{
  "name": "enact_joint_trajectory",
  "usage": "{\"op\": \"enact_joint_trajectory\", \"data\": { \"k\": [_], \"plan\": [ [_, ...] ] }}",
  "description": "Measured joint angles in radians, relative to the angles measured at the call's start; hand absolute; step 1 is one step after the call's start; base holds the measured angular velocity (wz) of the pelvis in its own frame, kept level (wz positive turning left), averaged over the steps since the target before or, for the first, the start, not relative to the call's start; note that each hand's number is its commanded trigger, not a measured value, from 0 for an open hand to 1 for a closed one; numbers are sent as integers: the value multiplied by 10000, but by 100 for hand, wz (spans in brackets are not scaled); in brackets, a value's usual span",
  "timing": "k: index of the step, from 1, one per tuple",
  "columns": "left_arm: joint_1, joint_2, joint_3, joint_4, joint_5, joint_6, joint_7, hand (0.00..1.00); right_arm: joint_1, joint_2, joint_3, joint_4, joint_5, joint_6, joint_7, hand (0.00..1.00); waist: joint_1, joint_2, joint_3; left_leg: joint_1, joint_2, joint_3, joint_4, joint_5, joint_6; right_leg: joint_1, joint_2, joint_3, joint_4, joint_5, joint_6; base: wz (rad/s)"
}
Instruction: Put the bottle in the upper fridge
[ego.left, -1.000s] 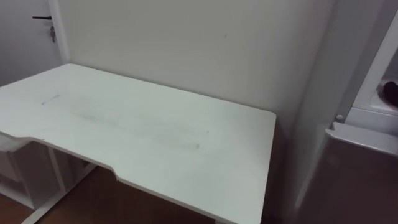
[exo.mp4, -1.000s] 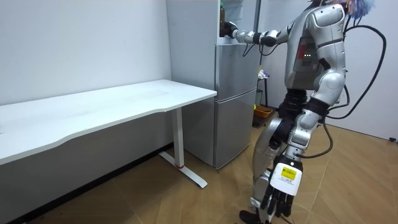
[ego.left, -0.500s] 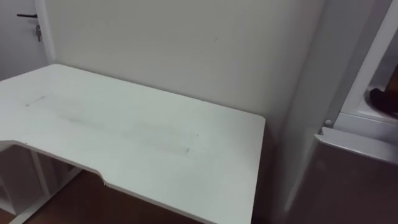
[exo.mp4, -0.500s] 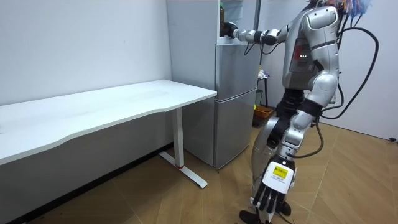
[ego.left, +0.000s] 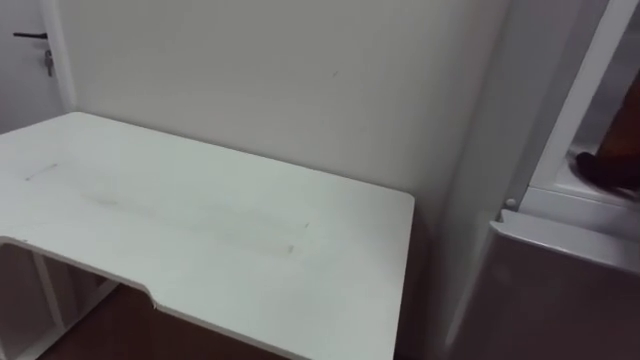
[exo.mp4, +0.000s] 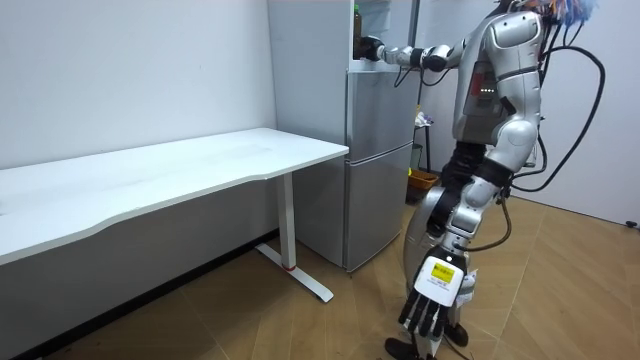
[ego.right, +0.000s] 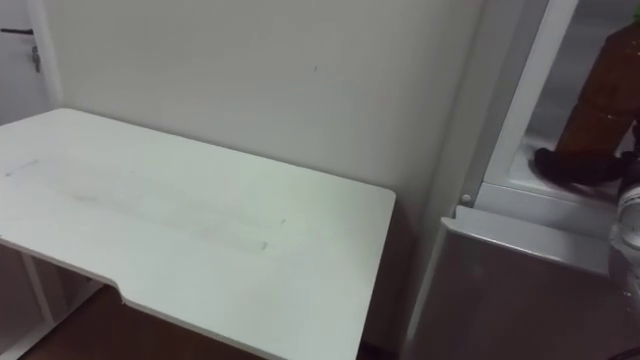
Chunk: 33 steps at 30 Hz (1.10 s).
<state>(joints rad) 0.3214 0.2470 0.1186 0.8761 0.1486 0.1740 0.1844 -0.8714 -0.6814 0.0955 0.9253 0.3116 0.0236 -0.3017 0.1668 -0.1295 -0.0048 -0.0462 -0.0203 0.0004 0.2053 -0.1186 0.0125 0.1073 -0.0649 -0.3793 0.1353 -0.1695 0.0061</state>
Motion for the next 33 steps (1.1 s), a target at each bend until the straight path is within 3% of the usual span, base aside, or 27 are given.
{"op": "enact_joint_trajectory", "data": {
  "k": [7, 11, 18, 26, 33],
  "plan": [
    [-4, -4, 55, 20, 10, -13, -104, 0, 2, 0, -17, -104, 104, 5, 349, 0, -70, 20, 13, 131, 6, 89, 3, -64, 19, 88, 6, 213, 13, -7, 12, -3],
    [-6, -47, 422, 29, 8, -14, -209, 0, 375, 1, -112, -1267, -4, 233, 481, 0, -233, 90, 49, 205, 43, 254, -2, -102, 17, 119, 10, 323, 13, -9, 15, -9],
    [30, -111, 455, 71, 220, -294, -228, 0, 488, 1, -116, -2403, 74, 335, 530, 0, -367, 146, 11, 401, 100, 544, -141, -132, -8, 119, 48, 592, 18, -8, 13, -12],
    [50, -119, 453, 223, 282, -389, -200, 0, 767, 0, -129, -4106, 1086, 303, 391, 0, -558, 33, -70, 586, 203, 806, -360, -134, -11, 52, 68, 918, 174, -2, 5, -11],
    [73, -217, 752, 261, 412, -520, -125, 0, 1518, 1, -1190, -5687, 1215, 293, -260, 0, -706, 50, -60, 573, 227, 802, -345, -136, -13, 48, 64, 951, 174, -1, 5, -1]
  ]
}}
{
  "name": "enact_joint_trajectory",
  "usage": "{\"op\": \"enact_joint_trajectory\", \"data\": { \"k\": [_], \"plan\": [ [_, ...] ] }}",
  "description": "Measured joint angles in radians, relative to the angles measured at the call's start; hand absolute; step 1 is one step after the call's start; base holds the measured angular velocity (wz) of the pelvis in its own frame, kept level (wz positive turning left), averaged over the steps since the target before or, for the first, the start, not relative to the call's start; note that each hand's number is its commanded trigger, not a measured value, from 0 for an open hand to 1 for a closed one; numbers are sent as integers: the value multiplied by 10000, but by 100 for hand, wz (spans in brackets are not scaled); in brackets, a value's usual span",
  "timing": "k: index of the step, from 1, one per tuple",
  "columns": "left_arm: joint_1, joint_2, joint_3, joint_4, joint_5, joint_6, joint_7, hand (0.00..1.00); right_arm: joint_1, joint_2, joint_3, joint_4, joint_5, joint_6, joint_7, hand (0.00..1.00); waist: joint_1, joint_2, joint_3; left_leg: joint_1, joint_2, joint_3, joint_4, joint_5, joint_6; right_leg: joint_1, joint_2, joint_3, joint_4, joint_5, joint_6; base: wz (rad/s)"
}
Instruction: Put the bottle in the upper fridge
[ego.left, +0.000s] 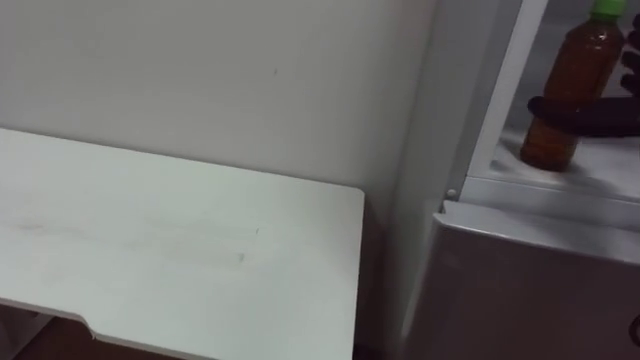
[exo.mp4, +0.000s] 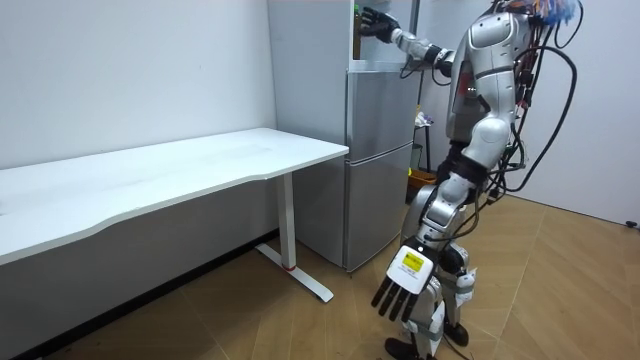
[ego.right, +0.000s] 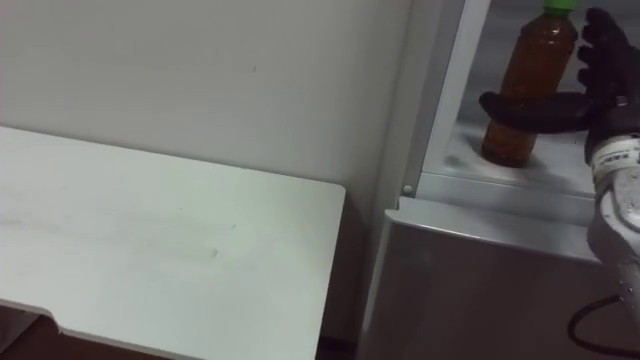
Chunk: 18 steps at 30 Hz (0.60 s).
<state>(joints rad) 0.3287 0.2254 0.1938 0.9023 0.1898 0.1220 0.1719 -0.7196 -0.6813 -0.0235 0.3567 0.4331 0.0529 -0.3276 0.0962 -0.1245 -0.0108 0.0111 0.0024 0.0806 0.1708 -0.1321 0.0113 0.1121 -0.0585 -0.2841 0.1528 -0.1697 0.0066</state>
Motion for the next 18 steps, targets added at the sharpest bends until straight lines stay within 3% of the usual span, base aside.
{"op": "enact_joint_trajectory", "data": {
  "k": [4, 10, 18],
  "plan": [
    [-36, -230, 5, 45, 12, -32, 106, 0, 406, 0, -504, -1151, -28, -222, -575, 0, -147, 142, 65, 14, 1, 68, -5, 0, 2, 3, 1, 61, 11, 1, 1, -4],
    [-83, -243, -18, 43, -4, -61, 138, 0, 1064, 2, -767, -2856, -16, -217, -973, 0, -369, 288, 59, 90, 40, 293, -29, -8, -13, -114, 30, 202, 19, 7, -9, -11],
    [-128, -342, -438, 28, -5, -149, 434, 0, 2298, 306, -871, -4925, 512, -317, -1108, 0, -469, 269, 63, 211, 70, 554, -20, -110, -27, -98, 79, 565, 1, 13, -19, -11]
  ]
}}
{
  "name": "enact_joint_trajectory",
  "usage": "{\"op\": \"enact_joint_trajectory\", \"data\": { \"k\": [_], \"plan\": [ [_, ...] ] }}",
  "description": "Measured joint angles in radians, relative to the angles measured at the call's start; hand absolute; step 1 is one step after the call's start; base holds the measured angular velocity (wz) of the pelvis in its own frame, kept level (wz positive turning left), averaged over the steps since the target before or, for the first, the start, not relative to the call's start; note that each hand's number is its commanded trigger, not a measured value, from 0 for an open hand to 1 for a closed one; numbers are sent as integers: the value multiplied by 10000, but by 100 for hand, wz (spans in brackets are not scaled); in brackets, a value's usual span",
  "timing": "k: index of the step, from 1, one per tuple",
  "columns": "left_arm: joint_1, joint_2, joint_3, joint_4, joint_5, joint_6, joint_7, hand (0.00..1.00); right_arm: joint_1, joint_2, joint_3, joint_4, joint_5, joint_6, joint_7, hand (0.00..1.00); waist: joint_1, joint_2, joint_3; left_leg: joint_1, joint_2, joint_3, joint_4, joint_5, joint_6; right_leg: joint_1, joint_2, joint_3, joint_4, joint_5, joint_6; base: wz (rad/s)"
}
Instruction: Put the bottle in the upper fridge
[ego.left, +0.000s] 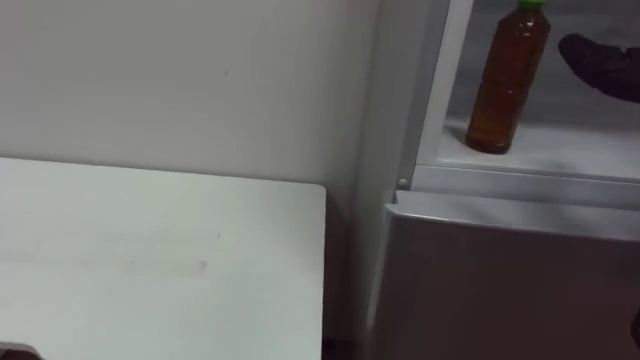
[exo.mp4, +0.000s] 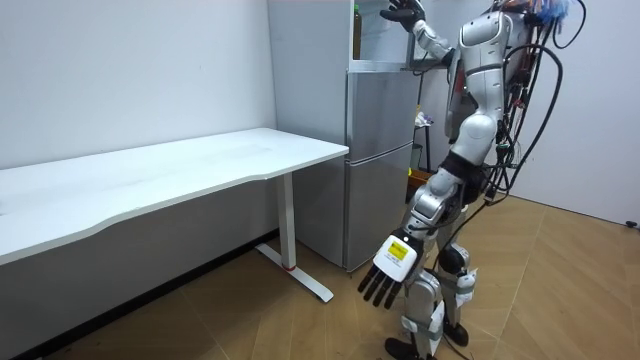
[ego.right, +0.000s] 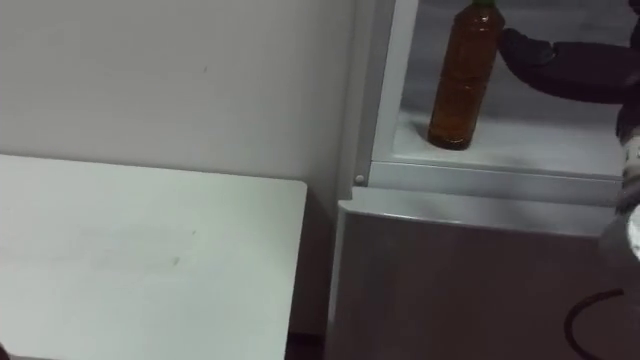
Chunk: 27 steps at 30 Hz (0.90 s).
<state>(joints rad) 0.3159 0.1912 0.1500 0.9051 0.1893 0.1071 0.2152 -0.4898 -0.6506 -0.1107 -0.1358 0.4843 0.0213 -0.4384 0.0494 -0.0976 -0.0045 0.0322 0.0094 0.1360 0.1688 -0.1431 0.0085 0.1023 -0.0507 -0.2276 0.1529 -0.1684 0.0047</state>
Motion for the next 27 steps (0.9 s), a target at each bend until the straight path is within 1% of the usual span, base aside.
{"op": "enact_joint_trajectory", "data": {
  "k": [2, 3, 4, 5, 7, 8, 9, 11, 12, 14, 15, 16, 17, 18, 19, 20, 21, 22, 23, 24, 25, 26, 27],
  "plan": [
    [-35, -39, -154, 17, -3, -90, -6, 0, 459, 370, 7, -621, 386, -70, 220, 0, 1, 19, 12, 39, 11, 43, 11, -32, 8, -2, 3, 65, 10, 0, 0, -9],
    [-78, -52, -168, 135, -2, -218, -6, 0, 655, 553, 4, -877, 619, -99, 418, 0, -17, 48, 31, 78, 41, 91, 7, -52, 7, 2, 6, 96, 19, 0, 0, -13],
    [-110, -56, -171, 219, -2, -276, -6, 0, 732, 640, 6, -991, 701, -124, 522, 0, -6, 63, 42, 100, 79, 131, 6, -64, 7, 8, 8, 122, 22, 0, 0, -17],
    [-146, -60, -179, 349, 4, -345, -5, 0, 898, 738, 25, -1218, 912, -180, 685, 0, 44, 109, 71, 127, 100, 183, 11, -91, 9, 16, 14, 177, 27, 0, 0, -12],
    [-130, -59, -190, 446, 26, -401, 2, 0, 1107, 877, 26, -1524, 1188, -230, 942, 0, 26, 134, 83, 126, 97, 208, 13, -107, 10, 12, 11, 181, 23, -1, 2, -6],
    [-132, -59, -243, 462, 42, -402, 9, 0, 1253, 1110, 27, -1766, 1156, -245, 1053, 0, 8, 147, 82, 123, 99, 237, 10, -117, 5, 5, 15, 189, 14, -2, 3, -4],
    [-139, -59, -291, 497, 97, -400, 12, 0, 1324, 1227, 27, -1860, 1135, -251, 1122, 0, 7, 168, 84, 123, 95, 249, 12, -124, 3, 2, 19, 204, 8, -2, 3, -5],
    [-281, -141, -414, 696, 228, -401, 44, 0, 1598, 1739, 28, -2293, 1077, -290, 1366, 0, -45, 246, 62, 104, 49, 260, 50, -158, 5, -4, 27, 270, -6, -2, 4, 0],
    [-335, -173, -463, 755, 216, -403, 80, 0, 1664, 1873, 29, -2421, 1093, -322, 1421, 0, -64, 281, 61, 99, 52, 260, 79, -175, 6, -2, 28, 284, -6, -2, 4, 0],
    [-453, -276, -582, 924, 207, -534, 116, 0, 2005, 2294, 33, -2788, 1248, -652, 1789, 0, -119, 398, 60, 93, 49, 263, 106, -201, 9, 6, 24, 299, 0, -2, 4, 0],
    [-469, -289, -605, 1014, 201, -648, 142, 0, 2158, 2498, 28, -2829, 1451, -813, 1953, 0, -182, 419, 58, 92, 53, 262, 104, -201, 9, -2, 26, 306, 9, -2, 4, 0],
    [-483, -286, -653, 1022, 211, -671, 174, 0, 2280, 2585, 28, -2828, 1483, -902, 2031, 0, -191, 419, 56, 92, 55, 262, 103, -203, 6, -7, 29, 323, 10, -2, 4, 0],
    [-506, -286, -810, 1011, 218, -708, 228, 0, 2592, 2726, 30, -2855, 1609, -975, 2118, 0, -199, 471, 38, 52, 64, 264, 112, -211, 2, -42, 33, 325, 17, -2, 5, 0],
    [-495, -295, -907, 1012, 216, -712, 246, 0, 2749, 2794, 30, -2869, 1677, -974, 2165, 0, -212, 468, 12, 27, 71, 264, 131, -217, 6, -62, 33, 321, 21, -2, 5, 0],
    [-534, -343, -1049, 1005, 216, -722, 304, 0, 3066, 2999, 26, -2886, 1858, -974, 2273, 0, -267, 504, 6, -25, 105, 265, 197, -243, 13, -74, 36, 320, 26, -2, 5, 0],
    [-554, -401, -1186, 1005, 216, -729, 348, 0, 3435, 3259, 28, -2859, 2101, -985, 2393, 0, -305, 592, 18, -29, 105, 265, 257, -272, 15, -60, 39, 329, 36, 0, 6, 0],
    [-561, -447, -1199, 1011, 216, -738, 374, 0, 3663, 3397, 30, -2822, 2199, -1010, 2430, 0, -314, 619, 3, -24, 98, 265, 287, -296, 19, -48, 43, 329, 54, 0, 6, 0],
    [-603, -532, -1222, 1031, 216, -749, 427, 0, 4144, 3667, 41, -2677, 2225, -1054, 2447, 0, -322, 648, -36, 35, 100, 272, 294, -317, 21, -11, 46, 342, 92, 0, 6, -5],
    [-621, -599, -1231, 1072, 218, -788, 438, 0, 4462, 3924, 41, -2539, 2255, -1054, 2403, 0, -327, 730, 0, 106, 112, 311, 283, -322, 23, -1, 44, 355, 178, -2, 10, -7],
    [-613, -617, -1258, 1076, 219, -811, 438, 0, 4571, 4033, 41, -2486, 2268, -1054, 2379, 0, -340, 760, 8, 115, 126, 331, 277, -324, 25, 1, 40, 365, 180, -5, 14, -14],
    [-596, -629, -1377, 1080, 218, -866, 437, 0, 4685, 4217, 42, -2376, 2262, -1058, 2343, 0, -394, 856, 47, 116, 142, 422, 267, -330, 32, -20, 32, 418, 172, -10, 21, -22],
    [-575, -657, -1414, 1080, 221, -913, 436, 0, 4764, 4296, 42, -2256, 2266, -1062, 2312, 0, -406, 906, 74, 114, 137, 533, 269, -333, 34, -79, 36, 524, 171, -13, 25, -25],
    [-549, -659, -1424, 1093, 222, -932, 436, 0, 4800, 4352, 38, -2192, 2264, -1080, 2292, 0, -413, 938, 73, 110, 131, 566, 282, -332, 35, -109, 43, 579, 172, -13, 24, -23]
  ]
}}
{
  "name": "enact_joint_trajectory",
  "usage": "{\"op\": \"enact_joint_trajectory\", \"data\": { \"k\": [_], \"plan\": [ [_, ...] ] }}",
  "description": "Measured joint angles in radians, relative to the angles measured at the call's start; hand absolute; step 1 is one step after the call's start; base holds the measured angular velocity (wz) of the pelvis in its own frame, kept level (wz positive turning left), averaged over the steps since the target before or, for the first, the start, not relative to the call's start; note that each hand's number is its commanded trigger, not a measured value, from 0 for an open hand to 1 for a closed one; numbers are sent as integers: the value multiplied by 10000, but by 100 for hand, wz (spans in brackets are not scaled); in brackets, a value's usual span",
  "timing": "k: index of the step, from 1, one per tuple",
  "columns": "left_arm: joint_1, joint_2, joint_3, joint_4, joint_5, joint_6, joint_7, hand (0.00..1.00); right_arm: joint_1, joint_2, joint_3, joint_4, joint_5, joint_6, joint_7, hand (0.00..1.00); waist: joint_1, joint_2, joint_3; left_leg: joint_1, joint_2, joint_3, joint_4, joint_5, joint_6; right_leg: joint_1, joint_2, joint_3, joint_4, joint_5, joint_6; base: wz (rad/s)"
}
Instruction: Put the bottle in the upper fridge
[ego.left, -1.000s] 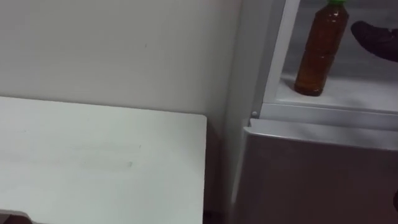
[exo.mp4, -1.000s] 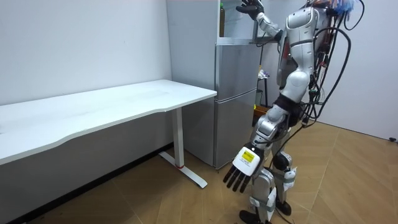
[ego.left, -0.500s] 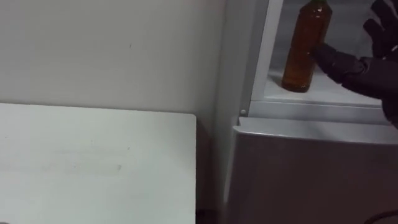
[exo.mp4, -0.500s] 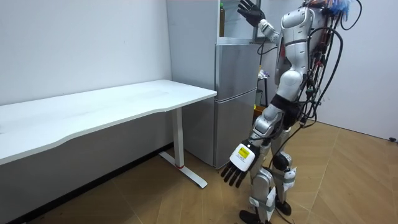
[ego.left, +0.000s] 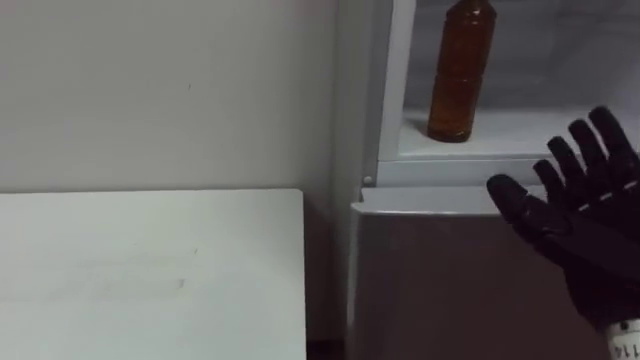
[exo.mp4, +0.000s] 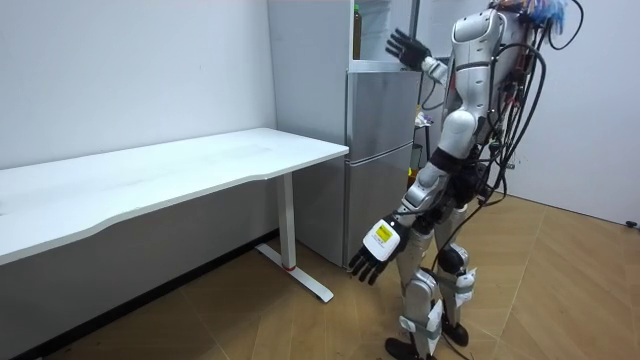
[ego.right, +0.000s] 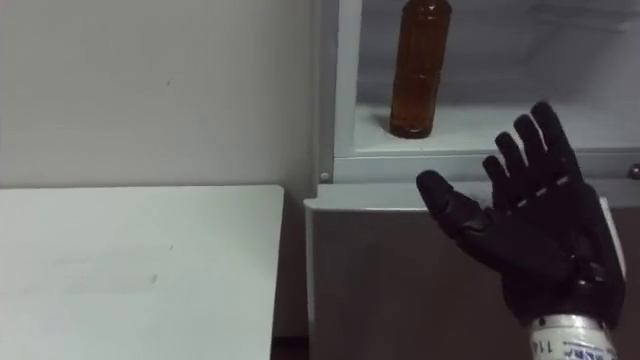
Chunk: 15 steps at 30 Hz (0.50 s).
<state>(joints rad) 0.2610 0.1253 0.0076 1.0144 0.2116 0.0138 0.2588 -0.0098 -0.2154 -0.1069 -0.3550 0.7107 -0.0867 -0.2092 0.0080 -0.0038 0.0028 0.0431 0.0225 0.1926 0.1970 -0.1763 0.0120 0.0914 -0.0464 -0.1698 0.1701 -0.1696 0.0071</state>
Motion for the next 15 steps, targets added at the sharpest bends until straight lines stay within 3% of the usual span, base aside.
{"op": "enact_joint_trajectory", "data": {
  "k": [2, 6, 9, 11, 15],
  "plan": [
    [25, 5, -3, 130, -1, -17, -2, 0, 261, 278, -9, 297, -36, -260, -82, 0, -78, 59, -45, 1, -1, 47, 40, 1, 0, -49, 2, 56, -31, -13, 2, -9],
    [-88, 3, -31, 220, 2, -18, -29, 0, 648, 323, -10, 892, 41, -308, -196, 0, -186, 154, -101, -8, -3, 40, 60, 2, 2, -66, -3, 53, -18, -12, 1, 0],
    [-112, 6, -244, 200, -8, -44, -24, 0, 716, 368, 5, 1372, 68, -352, -201, 0, -334, 162, -96, -30, -6, 59, 37, 2, 2, -103, -1, 72, -24, -13, 3, -2],
    [-126, 4, -244, 74, -4, -203, -2, 0, 883, 392, 20, 1920, 652, -511, -198, 0, -281, 169, -100, 11, 17, 202, -2, -3, -4, -121, 45, 313, -32, -14, 3, -15],
    [-288, 2, -246, 66, -33, -290, -2, 0, 1081, 500, 32, 2797, 2216, -535, -198, 0, -318, 199, -89, -53, 10, 220, -6, -22, 4, -221, 36, 301, -13, -14, 3, -5]
  ]
}}
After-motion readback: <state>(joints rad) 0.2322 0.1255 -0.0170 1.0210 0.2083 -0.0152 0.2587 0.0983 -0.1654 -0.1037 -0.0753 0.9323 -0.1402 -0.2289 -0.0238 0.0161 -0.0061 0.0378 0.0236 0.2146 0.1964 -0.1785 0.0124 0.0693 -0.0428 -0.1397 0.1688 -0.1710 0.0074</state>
